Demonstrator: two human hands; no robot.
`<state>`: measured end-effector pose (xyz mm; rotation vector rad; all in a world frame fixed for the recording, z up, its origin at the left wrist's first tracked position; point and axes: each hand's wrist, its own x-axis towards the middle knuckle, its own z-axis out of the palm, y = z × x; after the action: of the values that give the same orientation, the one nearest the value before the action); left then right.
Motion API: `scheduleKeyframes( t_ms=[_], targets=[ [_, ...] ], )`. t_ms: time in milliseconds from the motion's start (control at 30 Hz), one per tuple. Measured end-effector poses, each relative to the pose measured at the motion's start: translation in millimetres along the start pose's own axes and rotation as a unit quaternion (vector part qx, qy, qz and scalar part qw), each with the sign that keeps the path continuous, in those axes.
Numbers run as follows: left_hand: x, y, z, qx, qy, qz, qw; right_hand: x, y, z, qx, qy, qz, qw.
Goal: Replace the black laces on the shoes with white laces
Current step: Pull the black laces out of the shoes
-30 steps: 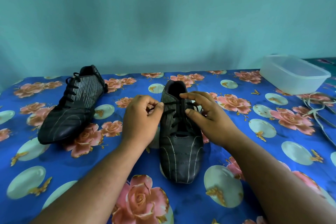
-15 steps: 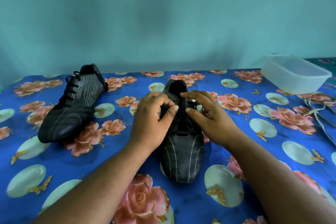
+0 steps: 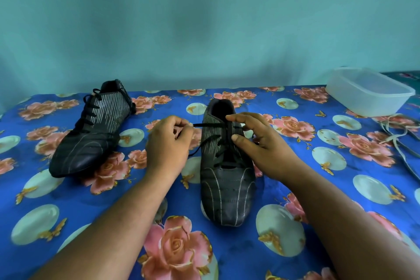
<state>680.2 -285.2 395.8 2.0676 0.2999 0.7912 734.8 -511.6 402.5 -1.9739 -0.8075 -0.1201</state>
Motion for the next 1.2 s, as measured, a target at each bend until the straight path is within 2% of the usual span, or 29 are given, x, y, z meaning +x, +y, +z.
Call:
scheduleKeyframes(
  t_ms=[133, 200, 400, 500, 767, 833, 967, 1067, 1200],
  targets=[
    [-10.3, 12.4, 8.2, -0.016, -0.055, 0.132, 0.990, -0.3, -2.7, 0.3, 0.002, 0.005, -0.004, 1.000],
    [-14.9, 17.0, 12.6, -0.005, -0.070, 0.162, 0.984, -0.4, -3.6, -0.4, 0.003, 0.007, -0.008, 1.000],
    [-13.9, 17.4, 12.1, -0.021, -0.067, 0.147, 0.987, -0.2, -3.3, 0.8, 0.004, 0.004, -0.004, 1.000],
    [-11.9, 16.8, 8.8, -0.035, -0.061, 0.102, 0.992, -1.1, -3.7, -0.1, 0.005, -0.002, -0.001, 1.000],
    [0.3, 0.5, -6.4, 0.053, -0.008, -0.006, 0.999, -4.2, -12.1, -7.1, -0.005, -0.013, 0.056, 0.998],
    [-1.2, 1.5, -7.3, 0.095, -0.031, -0.008, 0.995, -4.3, -10.9, -12.7, -0.027, -0.005, 0.098, 0.995],
    [-13.1, 18.4, -5.2, 0.075, -0.095, 0.026, 0.992, -3.5, -3.1, -21.3, -0.091, -0.037, 0.164, 0.982],
    [-21.5, 28.5, -1.5, 0.049, -0.133, 0.007, 0.990, -3.6, -2.1, -19.6, -0.069, -0.047, 0.161, 0.983],
    [-21.7, 26.8, -3.6, -0.002, -0.150, -0.015, 0.989, -3.8, -7.7, -13.4, -0.065, -0.034, 0.141, 0.987]
  ],
)
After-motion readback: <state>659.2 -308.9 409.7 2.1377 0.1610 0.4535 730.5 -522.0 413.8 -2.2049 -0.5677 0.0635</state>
